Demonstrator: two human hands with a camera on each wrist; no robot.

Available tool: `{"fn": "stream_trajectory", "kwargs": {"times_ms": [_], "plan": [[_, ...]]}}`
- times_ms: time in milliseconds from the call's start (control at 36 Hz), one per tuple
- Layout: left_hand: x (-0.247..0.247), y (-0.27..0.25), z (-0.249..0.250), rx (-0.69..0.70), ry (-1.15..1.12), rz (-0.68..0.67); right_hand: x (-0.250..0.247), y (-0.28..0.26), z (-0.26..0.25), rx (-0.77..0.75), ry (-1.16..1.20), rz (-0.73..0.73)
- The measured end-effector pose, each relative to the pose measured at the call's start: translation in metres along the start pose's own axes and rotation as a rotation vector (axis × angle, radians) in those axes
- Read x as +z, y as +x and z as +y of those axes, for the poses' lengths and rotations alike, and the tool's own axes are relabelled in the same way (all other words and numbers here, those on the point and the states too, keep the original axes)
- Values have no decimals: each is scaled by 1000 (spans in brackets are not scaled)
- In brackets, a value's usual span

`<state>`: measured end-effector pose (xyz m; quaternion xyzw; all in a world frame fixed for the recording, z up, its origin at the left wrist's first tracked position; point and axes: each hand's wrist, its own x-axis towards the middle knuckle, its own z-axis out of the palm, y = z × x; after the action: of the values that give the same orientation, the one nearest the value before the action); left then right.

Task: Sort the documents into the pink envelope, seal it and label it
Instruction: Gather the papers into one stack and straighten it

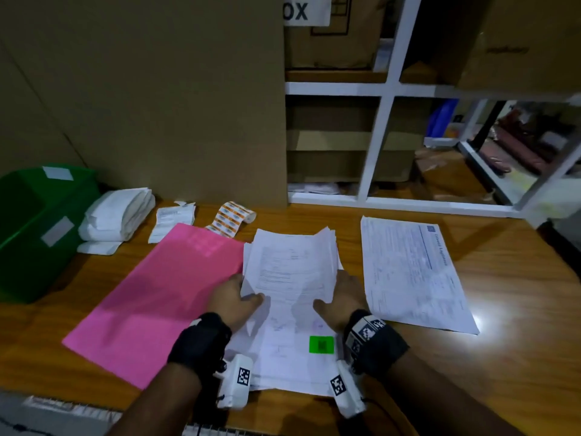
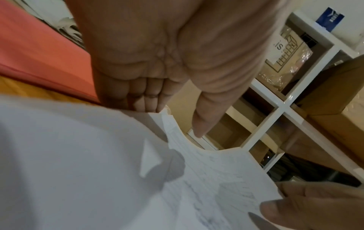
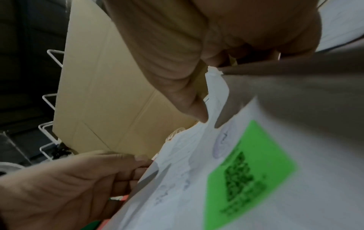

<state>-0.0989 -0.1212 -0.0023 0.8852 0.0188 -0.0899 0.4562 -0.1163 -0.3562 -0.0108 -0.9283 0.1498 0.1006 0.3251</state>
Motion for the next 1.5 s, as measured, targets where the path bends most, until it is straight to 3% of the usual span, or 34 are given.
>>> {"fn": "stream_trajectory", "kwargs": {"times_ms": [222, 389, 583, 722, 833, 917, 1028, 1250, 1500], "plan": [[0, -7, -6, -27, -234, -11, -15, -38, -39, -297, 187, 105], [-10, 2, -36, -89, -494, 75, -16, -49, -47, -541, 247, 210], [-45, -15, -18, 107, -799, 128, -40, -42, -42, -504, 853, 26], [-57, -24, 3, 218, -837, 26, -48, -43, -54, -557, 723, 60], [-54, -32, 34, 342, -858, 95, -54, -49, -72, -615, 648, 171], [-57, -33, 56, 424, -840, 164, -67, -52, -79, -683, 629, 340], [-61, -30, 73, 504, -751, 164, -78, -48, -75, -648, 694, 421], [-52, -22, 47, 460, -606, 49, -67, -45, -40, -561, 867, 302], [-37, -22, 58, 331, -722, 145, -59, -28, -44, -522, 831, 314]]}}
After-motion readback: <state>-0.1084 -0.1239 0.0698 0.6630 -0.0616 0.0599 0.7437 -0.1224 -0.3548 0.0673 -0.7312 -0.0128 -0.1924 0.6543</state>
